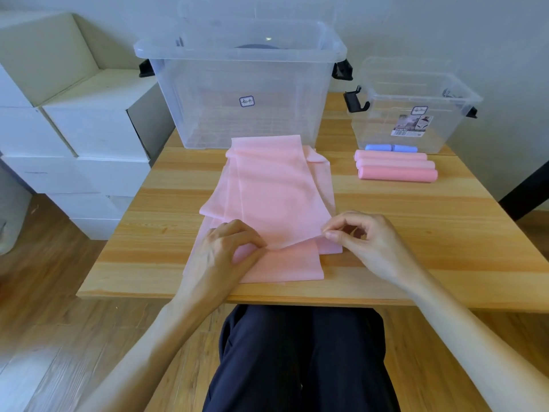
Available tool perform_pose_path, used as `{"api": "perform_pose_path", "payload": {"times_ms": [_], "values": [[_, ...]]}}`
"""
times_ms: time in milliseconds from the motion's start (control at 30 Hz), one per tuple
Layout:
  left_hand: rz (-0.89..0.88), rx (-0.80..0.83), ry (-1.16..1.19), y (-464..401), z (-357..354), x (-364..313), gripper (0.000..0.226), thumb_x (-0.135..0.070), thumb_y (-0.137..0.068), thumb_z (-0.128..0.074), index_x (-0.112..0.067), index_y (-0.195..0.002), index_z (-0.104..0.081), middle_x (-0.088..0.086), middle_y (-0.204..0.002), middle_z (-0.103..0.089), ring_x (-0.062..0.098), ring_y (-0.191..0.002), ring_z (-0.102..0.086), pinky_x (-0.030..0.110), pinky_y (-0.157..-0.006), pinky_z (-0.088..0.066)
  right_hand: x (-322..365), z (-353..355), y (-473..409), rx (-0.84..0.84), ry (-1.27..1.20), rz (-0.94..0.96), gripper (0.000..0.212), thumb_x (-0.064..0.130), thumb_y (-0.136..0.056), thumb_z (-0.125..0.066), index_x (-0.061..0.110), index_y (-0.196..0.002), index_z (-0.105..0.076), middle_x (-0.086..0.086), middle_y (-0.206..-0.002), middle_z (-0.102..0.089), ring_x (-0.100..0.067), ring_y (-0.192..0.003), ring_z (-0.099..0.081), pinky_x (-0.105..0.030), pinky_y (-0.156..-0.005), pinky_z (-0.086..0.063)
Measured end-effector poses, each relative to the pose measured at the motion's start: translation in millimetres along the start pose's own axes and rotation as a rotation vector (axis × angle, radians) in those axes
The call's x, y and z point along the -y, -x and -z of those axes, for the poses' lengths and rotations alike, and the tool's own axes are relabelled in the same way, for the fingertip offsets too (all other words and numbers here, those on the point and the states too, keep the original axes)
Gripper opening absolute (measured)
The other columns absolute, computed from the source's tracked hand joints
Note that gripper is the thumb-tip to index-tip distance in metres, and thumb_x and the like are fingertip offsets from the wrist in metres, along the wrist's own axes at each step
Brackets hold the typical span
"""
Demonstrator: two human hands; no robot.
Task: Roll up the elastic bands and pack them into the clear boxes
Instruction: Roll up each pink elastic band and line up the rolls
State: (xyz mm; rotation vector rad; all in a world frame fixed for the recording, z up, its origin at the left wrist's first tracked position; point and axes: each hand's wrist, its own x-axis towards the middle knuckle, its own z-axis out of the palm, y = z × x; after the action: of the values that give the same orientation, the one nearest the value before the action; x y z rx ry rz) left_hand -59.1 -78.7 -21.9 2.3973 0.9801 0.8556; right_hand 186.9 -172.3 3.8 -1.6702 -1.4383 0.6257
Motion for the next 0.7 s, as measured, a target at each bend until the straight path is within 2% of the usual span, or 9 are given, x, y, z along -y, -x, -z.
{"api": "perform_pose_path", "payload": {"times_ms": [67,100,200,300,467,600,700], "values": [[0.027,-0.01,-0.017,1.9,8.0,1.2,0.005,-0.028,-0.091,-0.07,-0.032,-0.092,-0.073,-0.022,-0.096,-0.066,0.008,-0.091,-0.062,0.031,-0.08,-0.049,3.9,-1.0,3.8,0.015,-0.001,-0.003,0.01,0.016,-0.09,-0.07,0.021,-0.084,-0.076,0.01,-0.087,-0.074,-0.017,-0.081,-0.065,-0.024,-0.071,-0.048],[0.032,-0.007,-0.026,3.9,12.3,2.1,0.01,-0.025,-0.091,-0.07,-0.034,-0.095,-0.072,-0.023,-0.096,-0.067,0.009,-0.093,-0.063,0.029,-0.082,-0.049,5.6,-2.0,6.7,0.025,-0.002,-0.007,0.009,0.017,-0.09,-0.07,0.021,-0.084,-0.076,0.011,-0.086,-0.074,-0.014,-0.081,-0.066,-0.025,-0.074,-0.05],[0.029,0.044,-0.047,15.5,21.3,3.0,0.025,-0.013,-0.089,-0.069,-0.036,-0.099,-0.071,-0.028,-0.097,-0.066,0.003,-0.099,-0.061,0.016,-0.09,-0.041,7.6,-8.4,18.9,0.046,0.017,0.001,0.007,0.016,-0.089,-0.071,0.019,-0.084,-0.076,0.012,-0.084,-0.074,-0.003,-0.081,-0.065,-0.013,-0.075,-0.047],[0.068,0.071,-0.03,24.7,20.4,5.6,0.035,-0.008,-0.086,-0.069,-0.039,-0.1,-0.07,-0.032,-0.097,-0.064,-0.001,-0.102,-0.059,0.009,-0.094,-0.035,5.0,-18.1,28.1,0.034,0.049,0.006,0.008,0.016,-0.089,-0.071,0.019,-0.083,-0.076,0.012,-0.083,-0.071,-0.004,-0.084,-0.064,-0.012,-0.075,-0.044],[0.095,0.032,0.04,24.5,16.7,2.6,0.02,-0.018,-0.082,-0.079,-0.03,-0.098,-0.075,-0.024,-0.088,-0.067,-0.009,-0.098,-0.056,-0.002,-0.088,-0.028,-1.5,-28.1,30.8,-0.026,0.079,0.004,0.009,0.014,-0.088,-0.071,0.019,-0.082,-0.075,0.007,-0.081,-0.067,-0.01,-0.08,-0.059,-0.014,-0.07,-0.042],[0.083,0.054,0.05,22.4,14.1,4.8,0.018,-0.033,-0.079,-0.077,-0.032,-0.096,-0.074,-0.023,-0.087,-0.068,-0.004,-0.093,-0.059,0.002,-0.088,-0.03,-1.7,-31.5,29.7,-0.088,0.06,-0.035,0.008,0.012,-0.088,-0.072,0.016,-0.081,-0.074,0.007,-0.08,-0.069,-0.007,-0.077,-0.058,-0.012,-0.069,-0.041],[0.098,0.059,0.058,21.1,12.7,3.4,0.012,-0.027,-0.082,-0.079,-0.029,-0.093,-0.076,-0.022,-0.085,-0.067,-0.002,-0.093,-0.059,0.001,-0.087,-0.029,0.3,-33.9,27.8,-0.116,0.048,-0.062,0.008,0.011,-0.088,-0.071,0.014,-0.081,-0.074,0.006,-0.078,-0.069,-0.004,-0.073,-0.056,-0.011,-0.067,-0.04]]}}
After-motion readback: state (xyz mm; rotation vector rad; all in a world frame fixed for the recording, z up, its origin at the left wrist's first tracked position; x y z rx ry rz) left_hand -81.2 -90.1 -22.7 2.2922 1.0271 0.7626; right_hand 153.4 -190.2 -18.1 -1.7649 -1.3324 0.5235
